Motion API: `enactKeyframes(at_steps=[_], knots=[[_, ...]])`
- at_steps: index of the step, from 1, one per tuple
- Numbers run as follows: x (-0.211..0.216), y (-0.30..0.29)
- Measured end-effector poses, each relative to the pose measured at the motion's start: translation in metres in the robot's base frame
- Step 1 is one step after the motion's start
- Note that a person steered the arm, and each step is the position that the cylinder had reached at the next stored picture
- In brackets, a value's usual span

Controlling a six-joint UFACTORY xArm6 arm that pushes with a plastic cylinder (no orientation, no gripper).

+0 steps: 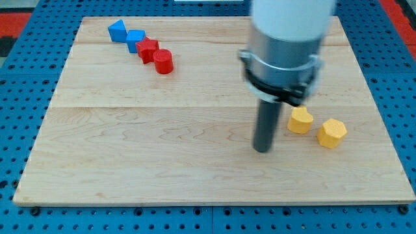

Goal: Point your arm at the yellow hexagon

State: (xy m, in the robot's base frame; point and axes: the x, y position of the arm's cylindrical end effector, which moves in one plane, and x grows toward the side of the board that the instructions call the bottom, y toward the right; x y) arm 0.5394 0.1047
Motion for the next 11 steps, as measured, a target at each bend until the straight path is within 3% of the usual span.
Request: enactKeyframes(at_steps=[1,3,5,9,11], knots=[[0.026,0.053],[0.024,0.080],[0.024,0.148],[-0.022,0.126],[-0.024,0.092]])
